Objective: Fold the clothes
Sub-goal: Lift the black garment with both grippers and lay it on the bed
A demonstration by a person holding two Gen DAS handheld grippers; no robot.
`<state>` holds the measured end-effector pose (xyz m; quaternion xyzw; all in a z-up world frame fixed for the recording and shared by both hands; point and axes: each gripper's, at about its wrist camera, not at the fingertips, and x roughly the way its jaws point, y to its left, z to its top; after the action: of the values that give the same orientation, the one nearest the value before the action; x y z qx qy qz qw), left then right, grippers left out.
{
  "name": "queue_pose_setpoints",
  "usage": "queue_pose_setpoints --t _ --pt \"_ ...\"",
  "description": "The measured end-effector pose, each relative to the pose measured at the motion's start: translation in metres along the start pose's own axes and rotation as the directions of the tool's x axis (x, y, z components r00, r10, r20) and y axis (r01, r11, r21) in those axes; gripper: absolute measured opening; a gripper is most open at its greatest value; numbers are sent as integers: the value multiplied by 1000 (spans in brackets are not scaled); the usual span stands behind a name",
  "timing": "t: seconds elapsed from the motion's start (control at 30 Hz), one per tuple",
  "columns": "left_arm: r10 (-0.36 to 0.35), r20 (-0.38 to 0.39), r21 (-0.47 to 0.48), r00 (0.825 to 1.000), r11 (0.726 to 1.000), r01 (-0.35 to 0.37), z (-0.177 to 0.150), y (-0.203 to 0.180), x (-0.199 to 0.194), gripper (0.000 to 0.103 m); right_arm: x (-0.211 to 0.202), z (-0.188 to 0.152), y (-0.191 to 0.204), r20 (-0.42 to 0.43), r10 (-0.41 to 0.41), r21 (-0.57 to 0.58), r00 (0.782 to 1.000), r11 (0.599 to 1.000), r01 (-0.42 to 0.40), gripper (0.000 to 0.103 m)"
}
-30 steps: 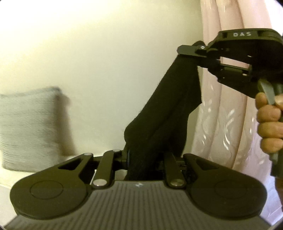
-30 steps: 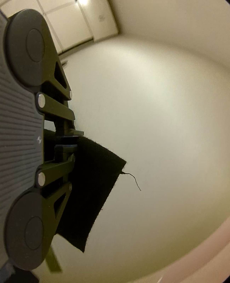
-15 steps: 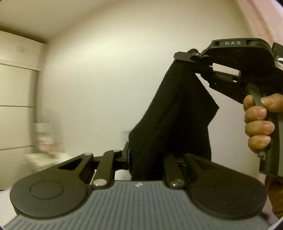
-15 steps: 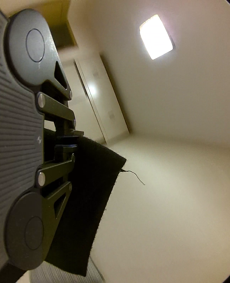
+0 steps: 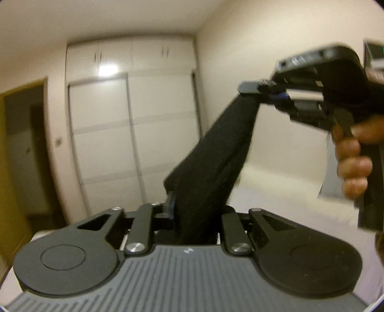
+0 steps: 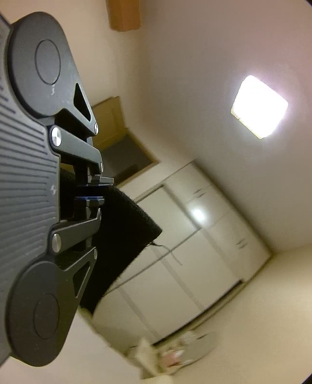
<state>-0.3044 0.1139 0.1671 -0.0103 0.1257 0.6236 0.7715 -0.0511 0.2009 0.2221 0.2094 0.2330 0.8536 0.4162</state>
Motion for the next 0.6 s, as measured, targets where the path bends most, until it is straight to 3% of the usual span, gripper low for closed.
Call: queue_pose_setpoints --t 0.03,0.1,0.13,0.17,0.23,0.43,0.5,0.53,0.6 --pt "6 -58 -11 998 1000 -7 -14 -1 7 20 13 -7 0 -44 -40 10 998 999 40 9" --pt "-36 -203 -70 978 997 22 -52 1 19 40 42 -31 -12 -169 -140 37 976 988 148 24" --pt "-47 -252 -94 967 995 24 -66 0 20 42 57 -47 -24 -245 -197 49 949 975 215 48" --pt "-59 -299 -119 952 993 24 -80 -1 21 42 59 -59 -41 -307 -266 46 914 955 293 65" --pt "-66 -378 -143 923 990 12 -113 2 11 42 42 -99 -85 -378 -382 10 843 909 416 66" --pt "-29 -582 -194 813 976 -103 -219 29 -54 42 -48 -201 -181 -581 -400 79 709 839 538 66" --pt "-13 -623 -201 782 969 -145 -263 10 -60 42 -64 -234 -192 -631 -396 67 667 829 555 66" --pt "-7 -636 -203 772 966 -158 -272 14 -69 42 -58 -255 -180 -651 -391 66 650 825 562 66" --pt "9 -652 -199 759 963 -183 -262 28 -70 42 -57 -265 -170 -680 -383 65 626 818 571 66"
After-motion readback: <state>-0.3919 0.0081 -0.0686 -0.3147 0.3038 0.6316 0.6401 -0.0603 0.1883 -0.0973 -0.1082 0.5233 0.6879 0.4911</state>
